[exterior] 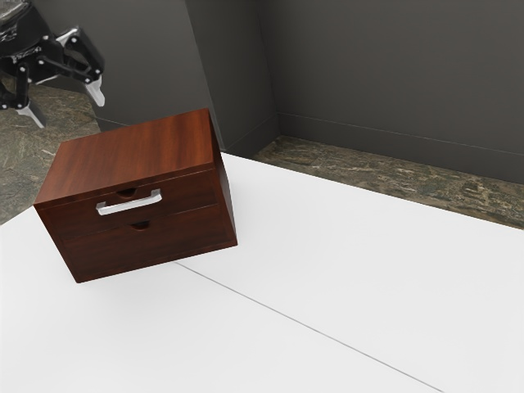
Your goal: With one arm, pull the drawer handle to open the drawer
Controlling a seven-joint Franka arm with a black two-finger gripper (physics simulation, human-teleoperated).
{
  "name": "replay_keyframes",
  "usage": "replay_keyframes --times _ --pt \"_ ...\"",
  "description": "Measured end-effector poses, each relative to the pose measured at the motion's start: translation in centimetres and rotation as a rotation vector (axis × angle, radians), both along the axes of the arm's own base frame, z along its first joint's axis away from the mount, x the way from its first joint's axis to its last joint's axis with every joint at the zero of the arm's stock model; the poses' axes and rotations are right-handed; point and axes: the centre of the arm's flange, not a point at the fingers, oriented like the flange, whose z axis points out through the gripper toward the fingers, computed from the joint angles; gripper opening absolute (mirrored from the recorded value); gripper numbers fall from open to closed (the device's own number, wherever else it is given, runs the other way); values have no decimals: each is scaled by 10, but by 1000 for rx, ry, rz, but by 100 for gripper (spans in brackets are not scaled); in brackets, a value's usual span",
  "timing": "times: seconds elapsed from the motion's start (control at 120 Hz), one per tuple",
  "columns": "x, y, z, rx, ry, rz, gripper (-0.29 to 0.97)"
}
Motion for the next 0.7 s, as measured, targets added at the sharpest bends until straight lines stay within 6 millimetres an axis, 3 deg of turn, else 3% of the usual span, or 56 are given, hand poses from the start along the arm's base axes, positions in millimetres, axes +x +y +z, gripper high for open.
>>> replay_keyframes --times 0.133,0.225,0.325,0.5,0.7 --pt "23 -2 -26 -47 58 219 65" --pt "30 -6 -60 -77 102 329 65" --pt "21 2 -102 -113 129 452 65" --pt "2 -6 -160 -157 114 594 65" --pt "-4 1 -179 -198 20 747 65"
